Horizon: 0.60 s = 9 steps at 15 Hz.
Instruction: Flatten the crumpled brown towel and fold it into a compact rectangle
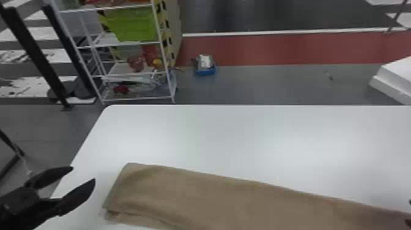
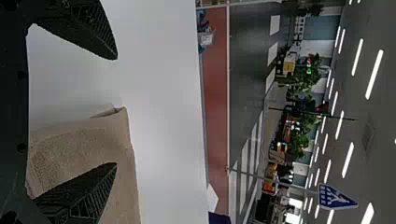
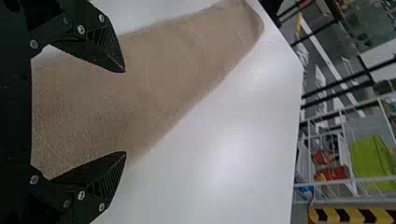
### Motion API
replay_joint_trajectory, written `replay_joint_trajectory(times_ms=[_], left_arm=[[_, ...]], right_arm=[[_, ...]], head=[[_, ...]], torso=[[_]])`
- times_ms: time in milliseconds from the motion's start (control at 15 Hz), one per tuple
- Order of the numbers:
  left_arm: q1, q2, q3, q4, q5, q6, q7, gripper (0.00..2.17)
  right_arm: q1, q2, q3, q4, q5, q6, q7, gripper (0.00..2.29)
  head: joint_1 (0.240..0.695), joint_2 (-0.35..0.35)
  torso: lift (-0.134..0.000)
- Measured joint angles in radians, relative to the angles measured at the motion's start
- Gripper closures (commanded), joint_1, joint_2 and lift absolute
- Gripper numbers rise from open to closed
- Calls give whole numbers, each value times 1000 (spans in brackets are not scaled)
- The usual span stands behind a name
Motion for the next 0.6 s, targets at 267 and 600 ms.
replay_joint_trajectory(times_ms=[267, 600], left_arm=[[8, 0, -42, 8, 18, 47, 1, 208], [49, 0, -102, -58, -37, 348, 2, 265]], right_arm=[[-91, 33, 12, 162, -13, -19, -261, 286], [-109, 26, 0, 229, -12, -42, -308, 269]], head=[[695, -83], [695, -179]], torso=[[-124], [-124]])
